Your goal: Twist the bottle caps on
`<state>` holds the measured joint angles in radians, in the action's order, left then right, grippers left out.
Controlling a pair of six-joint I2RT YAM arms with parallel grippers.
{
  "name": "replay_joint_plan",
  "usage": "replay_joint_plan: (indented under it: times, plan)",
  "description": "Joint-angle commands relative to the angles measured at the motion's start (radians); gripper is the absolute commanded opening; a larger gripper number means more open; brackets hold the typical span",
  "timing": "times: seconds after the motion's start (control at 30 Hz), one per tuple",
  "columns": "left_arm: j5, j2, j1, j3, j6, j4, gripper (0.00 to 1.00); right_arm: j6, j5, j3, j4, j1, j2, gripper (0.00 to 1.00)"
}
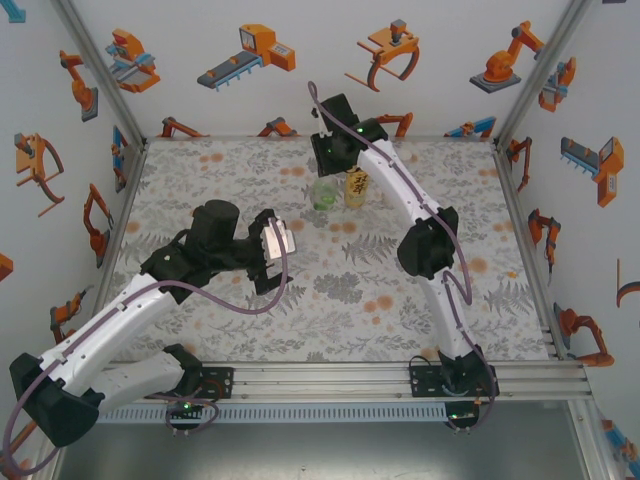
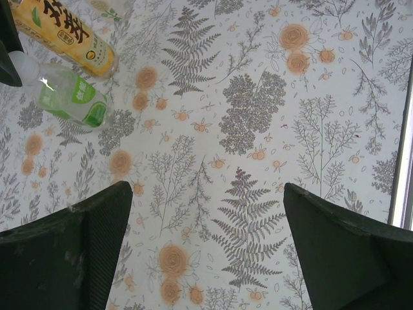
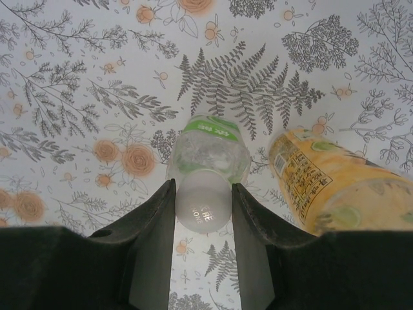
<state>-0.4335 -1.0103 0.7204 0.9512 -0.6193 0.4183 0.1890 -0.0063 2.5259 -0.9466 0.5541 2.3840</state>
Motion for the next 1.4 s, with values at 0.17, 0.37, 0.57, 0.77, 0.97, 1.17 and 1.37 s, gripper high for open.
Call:
replay_joint_plan:
  times: [0.17,0.37,0.57,0.77,0.97,1.17,1.37]
  plan:
    - [-0.002,-0.006,0.006,-0.003,0.013,-0.012,0.93,-0.012,0.023,-0.007,0.022,0.003,0.016,0.36]
    - [0.001,-0.011,0.005,-0.003,0.012,-0.010,0.94,-0.035,0.038,0.049,0.026,0.003,-0.001,0.46]
    - [0.025,-0.009,0.006,-0.007,0.012,-0.012,0.95,-0.056,0.042,0.061,0.028,0.002,-0.051,0.53]
    - [0.061,-0.012,0.004,-0.015,0.030,-0.038,0.97,-0.097,0.069,0.009,0.007,0.001,-0.148,0.56]
    - [0.114,-0.025,-0.021,-0.015,0.072,-0.076,0.97,-0.141,0.160,-0.136,0.009,-0.007,-0.293,0.77]
    - [0.156,-0.048,-0.084,-0.010,0.199,-0.179,0.97,-0.175,0.272,-0.320,0.022,-0.023,-0.448,0.91]
    - [0.342,-0.077,-0.119,-0.044,0.334,-0.265,0.97,-0.167,0.319,-0.605,0.097,-0.069,-0.650,0.99]
